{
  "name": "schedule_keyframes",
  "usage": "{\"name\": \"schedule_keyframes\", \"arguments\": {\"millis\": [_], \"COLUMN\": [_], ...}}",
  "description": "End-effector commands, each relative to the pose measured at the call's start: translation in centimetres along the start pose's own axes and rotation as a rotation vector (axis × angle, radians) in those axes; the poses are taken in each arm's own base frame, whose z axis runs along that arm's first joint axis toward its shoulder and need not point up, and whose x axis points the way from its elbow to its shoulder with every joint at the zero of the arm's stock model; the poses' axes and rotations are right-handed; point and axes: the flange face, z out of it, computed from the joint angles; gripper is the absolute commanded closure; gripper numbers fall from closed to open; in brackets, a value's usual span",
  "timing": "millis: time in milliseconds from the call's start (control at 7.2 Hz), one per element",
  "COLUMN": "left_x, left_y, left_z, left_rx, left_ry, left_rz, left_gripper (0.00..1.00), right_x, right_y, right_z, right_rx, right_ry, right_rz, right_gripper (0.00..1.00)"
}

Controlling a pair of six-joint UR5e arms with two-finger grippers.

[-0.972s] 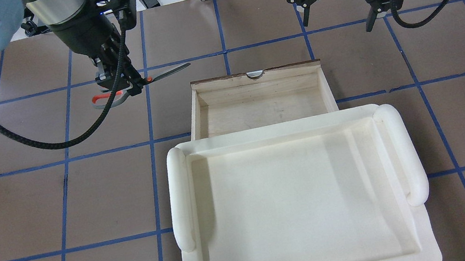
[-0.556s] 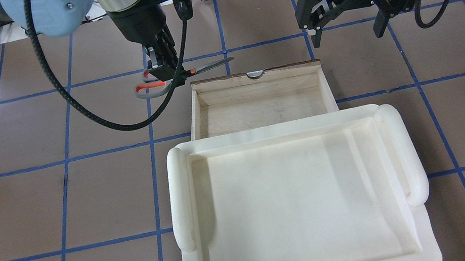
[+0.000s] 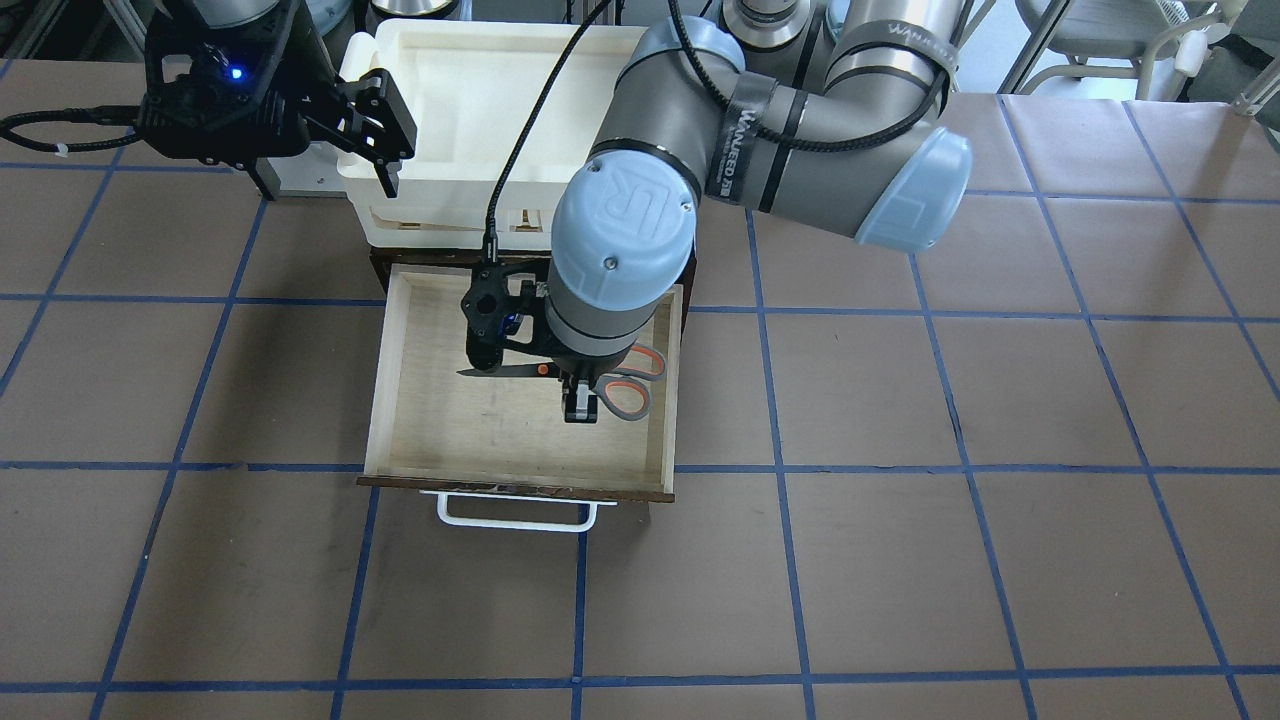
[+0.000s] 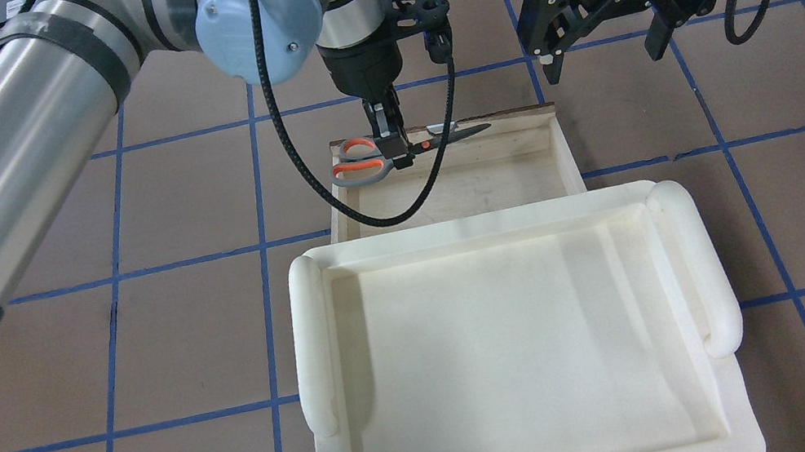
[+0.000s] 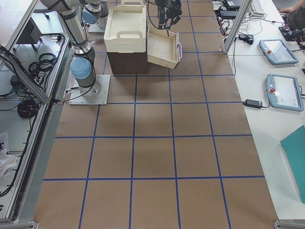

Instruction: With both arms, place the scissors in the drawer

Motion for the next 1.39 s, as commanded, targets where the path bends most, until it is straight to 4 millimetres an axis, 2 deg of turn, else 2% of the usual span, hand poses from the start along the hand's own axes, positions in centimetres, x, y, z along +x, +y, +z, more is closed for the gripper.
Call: {"name": "schedule_keyframes", "arguments": {"millis": [0,278,556,694,972,1111,1250], "left_x": [0.8,1.9,2.3,2.4,2.2,2.7,3.1], "left_y": [-3.4,-4.1,-3.0,-2.9,-2.9,-3.3,-4.0], "left_z": [3.5,4.6,7.0,7.6,8.5,8.2,8.6], "left_rx": [-0.009,0.009,-0.023,-0.025,-0.030,-0.031,-0.040], "left_ry": [0.043,0.112,0.177,0.187,0.200,0.199,0.202], "left_rz": [0.038,0.046,0.045,0.042,0.031,0.031,0.042], "left_gripper": [1.00,1.00,1.00,1.00,0.97,0.96,0.80], "right_x": [0.3,0.6,0.6,0.6,0.6,0.6,0.6], "right_y": [-0.2,-0.3,-0.2,-0.2,-0.3,-0.4,-0.4], "right_z": [-0.1,-0.1,0.0,0.0,0.0,0.0,0.0], "right_rx": [0.008,0.008,0.004,0.004,0.005,0.007,0.007], "right_ry": [-0.006,-0.004,0.002,0.002,0.002,-0.001,0.000], "right_rz": [0.001,0.006,0.006,0.005,0.005,0.005,0.006], "right_gripper": [0.00,0.00,0.00,0.00,0.00,0.00,0.00]}}
